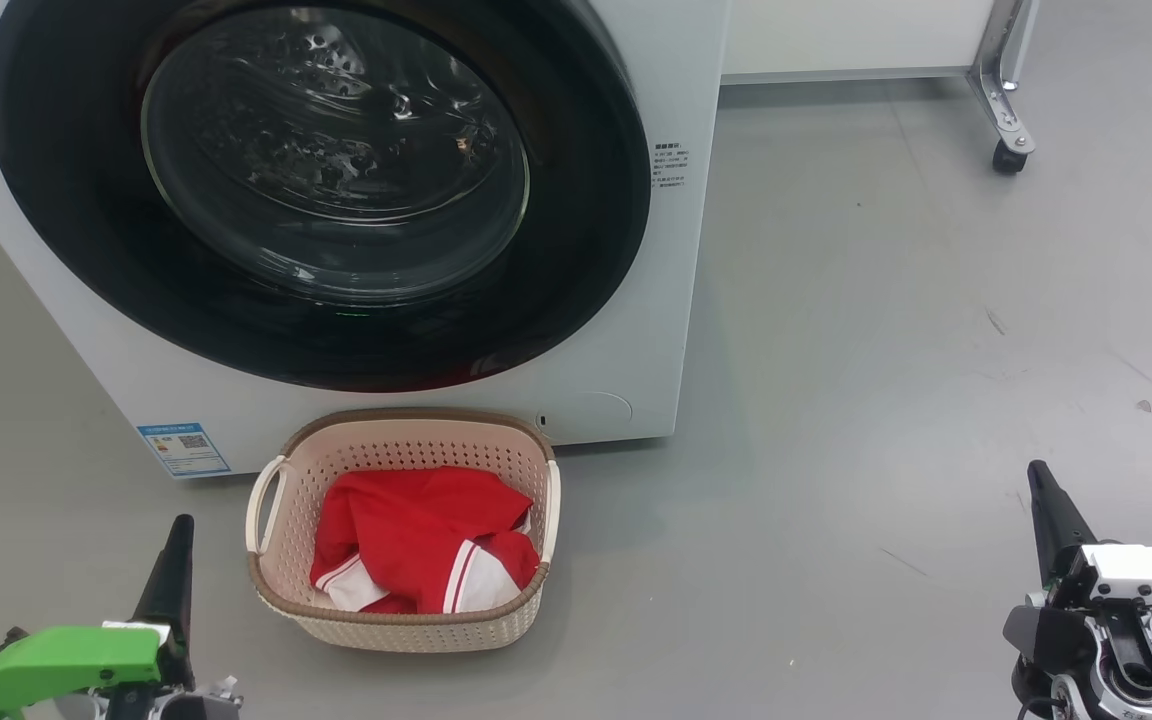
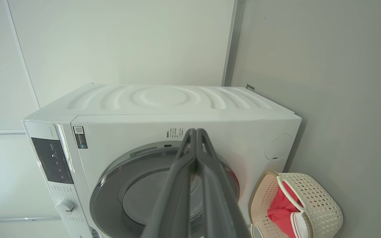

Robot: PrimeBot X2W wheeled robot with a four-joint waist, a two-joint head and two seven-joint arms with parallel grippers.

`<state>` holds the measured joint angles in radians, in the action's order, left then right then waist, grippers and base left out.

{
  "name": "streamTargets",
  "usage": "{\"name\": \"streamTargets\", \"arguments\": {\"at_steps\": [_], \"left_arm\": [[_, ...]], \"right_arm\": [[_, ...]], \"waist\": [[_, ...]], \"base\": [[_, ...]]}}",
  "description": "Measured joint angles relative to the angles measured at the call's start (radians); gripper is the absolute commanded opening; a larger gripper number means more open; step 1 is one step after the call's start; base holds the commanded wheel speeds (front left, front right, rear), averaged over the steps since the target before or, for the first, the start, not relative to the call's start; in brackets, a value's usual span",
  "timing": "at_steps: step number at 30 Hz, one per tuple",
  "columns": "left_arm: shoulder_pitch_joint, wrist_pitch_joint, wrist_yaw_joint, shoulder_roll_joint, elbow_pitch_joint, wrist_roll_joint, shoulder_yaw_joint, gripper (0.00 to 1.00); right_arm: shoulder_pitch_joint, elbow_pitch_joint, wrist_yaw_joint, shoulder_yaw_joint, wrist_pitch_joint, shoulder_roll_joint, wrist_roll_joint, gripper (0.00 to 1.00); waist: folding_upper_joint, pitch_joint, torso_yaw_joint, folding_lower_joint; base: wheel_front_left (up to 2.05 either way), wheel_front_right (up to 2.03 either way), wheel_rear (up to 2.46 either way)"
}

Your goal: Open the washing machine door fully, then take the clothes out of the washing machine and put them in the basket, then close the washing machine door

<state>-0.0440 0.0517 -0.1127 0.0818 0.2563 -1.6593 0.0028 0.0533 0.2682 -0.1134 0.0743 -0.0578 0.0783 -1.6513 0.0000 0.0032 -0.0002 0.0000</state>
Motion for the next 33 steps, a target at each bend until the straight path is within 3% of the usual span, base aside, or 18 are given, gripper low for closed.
{"name": "streamTargets", "arguments": {"at_steps": [33], "left_arm": [[-0.003,0.000,-0.007,0.000,0.015,0.000,0.003,0.00]], "right_arm": [[0.001,0.008,-0.003,0.003,-0.007,-0.001,-0.001,0.00]], "waist": [[0.0000,-0.001,0.000,0.0000]], "base": [[0.00,0.00,0.00]]}}
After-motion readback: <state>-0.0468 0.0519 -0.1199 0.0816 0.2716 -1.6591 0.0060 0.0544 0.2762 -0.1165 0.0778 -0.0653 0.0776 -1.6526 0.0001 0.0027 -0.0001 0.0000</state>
